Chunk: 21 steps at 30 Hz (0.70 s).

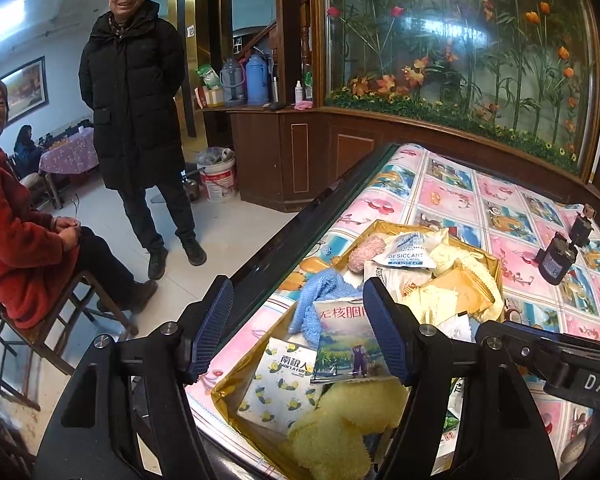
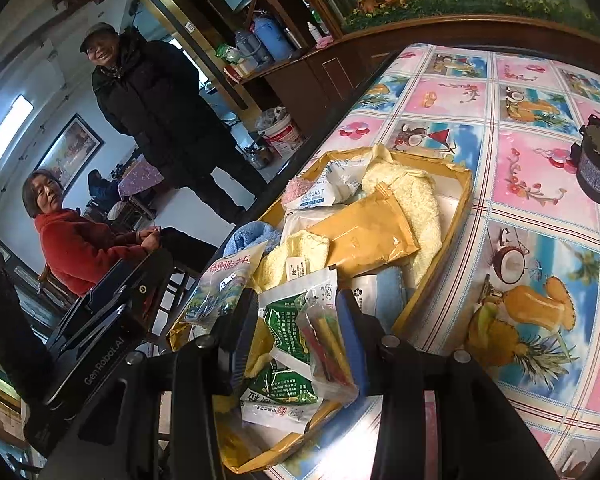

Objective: Organize soft objects
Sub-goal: 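Carry the prune and coloured-stick packets into the box and open both tools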

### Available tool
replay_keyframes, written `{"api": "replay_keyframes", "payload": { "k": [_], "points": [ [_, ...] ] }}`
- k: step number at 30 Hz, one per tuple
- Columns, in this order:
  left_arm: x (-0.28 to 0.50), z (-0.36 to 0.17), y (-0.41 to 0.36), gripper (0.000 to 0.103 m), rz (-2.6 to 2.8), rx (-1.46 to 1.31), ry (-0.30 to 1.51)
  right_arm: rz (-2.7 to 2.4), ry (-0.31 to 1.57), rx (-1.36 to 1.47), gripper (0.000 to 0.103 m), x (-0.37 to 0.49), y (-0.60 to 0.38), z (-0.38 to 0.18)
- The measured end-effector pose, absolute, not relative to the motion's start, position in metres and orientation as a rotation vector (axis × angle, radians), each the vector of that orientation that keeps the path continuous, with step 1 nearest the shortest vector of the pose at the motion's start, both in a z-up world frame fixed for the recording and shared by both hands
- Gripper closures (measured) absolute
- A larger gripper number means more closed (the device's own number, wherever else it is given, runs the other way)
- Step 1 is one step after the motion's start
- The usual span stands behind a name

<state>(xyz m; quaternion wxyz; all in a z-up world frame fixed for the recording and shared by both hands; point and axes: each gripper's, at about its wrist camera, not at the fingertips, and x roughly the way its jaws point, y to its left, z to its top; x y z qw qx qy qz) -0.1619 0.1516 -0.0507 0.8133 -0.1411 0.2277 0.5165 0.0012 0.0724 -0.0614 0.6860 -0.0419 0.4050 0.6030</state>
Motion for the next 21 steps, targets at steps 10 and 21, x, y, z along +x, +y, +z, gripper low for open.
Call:
{"api": "replay_keyframes", "payload": {
  "k": [10,21],
  "points": [
    [-0.167,-0.021,0.109,0.023,1.282,-0.178,0.338,1.327,0.804,-0.069,0.053,-0.003,0.038,-0.052],
    [-0.118,-0.024,0.077,0.000,0.977,-0.218,0.523,1.203,0.794,0.009,0.052,0.034,-0.022,-0.057]
  ]
}}
